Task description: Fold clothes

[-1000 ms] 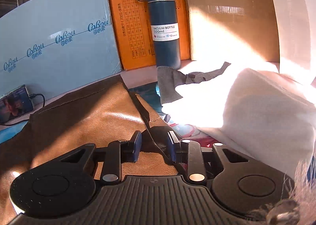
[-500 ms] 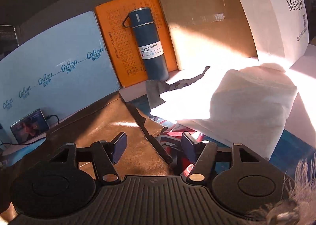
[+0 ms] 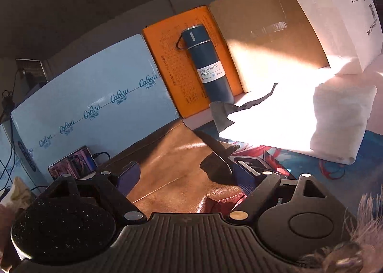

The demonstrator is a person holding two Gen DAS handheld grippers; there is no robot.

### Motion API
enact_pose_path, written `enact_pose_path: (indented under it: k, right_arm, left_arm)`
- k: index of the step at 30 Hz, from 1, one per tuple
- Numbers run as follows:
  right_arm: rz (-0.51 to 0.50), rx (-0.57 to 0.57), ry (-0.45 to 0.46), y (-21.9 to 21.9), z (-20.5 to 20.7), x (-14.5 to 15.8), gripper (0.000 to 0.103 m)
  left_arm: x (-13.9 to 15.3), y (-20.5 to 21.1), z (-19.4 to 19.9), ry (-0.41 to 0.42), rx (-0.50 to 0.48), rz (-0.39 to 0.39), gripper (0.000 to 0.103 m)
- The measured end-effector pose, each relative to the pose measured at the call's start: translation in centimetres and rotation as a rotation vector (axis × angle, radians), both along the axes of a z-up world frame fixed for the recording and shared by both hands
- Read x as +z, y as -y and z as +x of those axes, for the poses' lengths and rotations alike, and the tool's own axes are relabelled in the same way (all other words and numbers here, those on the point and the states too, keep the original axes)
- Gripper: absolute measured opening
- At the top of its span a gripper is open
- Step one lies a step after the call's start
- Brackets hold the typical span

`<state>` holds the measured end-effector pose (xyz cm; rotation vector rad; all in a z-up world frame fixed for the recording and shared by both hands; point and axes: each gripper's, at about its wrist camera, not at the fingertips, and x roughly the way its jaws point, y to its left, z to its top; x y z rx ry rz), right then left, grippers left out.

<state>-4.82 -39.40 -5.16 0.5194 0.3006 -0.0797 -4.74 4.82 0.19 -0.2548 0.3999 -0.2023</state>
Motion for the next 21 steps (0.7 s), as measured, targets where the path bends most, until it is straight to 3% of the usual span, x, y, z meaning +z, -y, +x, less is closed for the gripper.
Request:
enact_pose_path:
  k: [3, 6, 8, 10, 13, 17, 21]
  right_arm:
    - [0.134, -0.015, 0.036, 1.9, -0.6, -0.7, 0.084]
    - [0.229, -0.013, 0.059, 3.1, -0.9, -1.3, 0.086]
    - [0.243, -0.019, 0.062, 3.3, -0.9, -1.3, 0.086]
    - [0.248, -0.022, 0.067, 3.3, -1.0, -1.3, 0.086]
    - [0.240, -0.020, 0.075, 3.2, -1.2, -1.3, 0.086]
    - [0.242, -0.019, 0.073, 3.3, -1.2, -1.3, 0.086]
    - [0.255, -0.016, 0.074, 3.4, -1.2, -1.4, 0.086]
  left_arm:
    - [0.1, -1.5, -1.5, -0.093, -0.014, -0.188, 0.100]
    - [-1.1, -2.6, -1.5, -0.262, -0.118, -0.406, 0.101]
    - [-2.3, -2.7, -1.2, -0.376, -0.157, -0.507, 0.101]
    - [-3.0, -2.4, -0.7, -0.430, -0.135, -0.531, 0.101]
    - [-3.3, -1.4, 0.0, -0.417, -0.109, -0.524, 0.101]
    - [-3.5, 0.3, 2.0, -0.368, -0.080, -0.517, 0.103]
    - [-3.7, 2.5, 3.2, -0.266, -0.017, -0.466, 0.103]
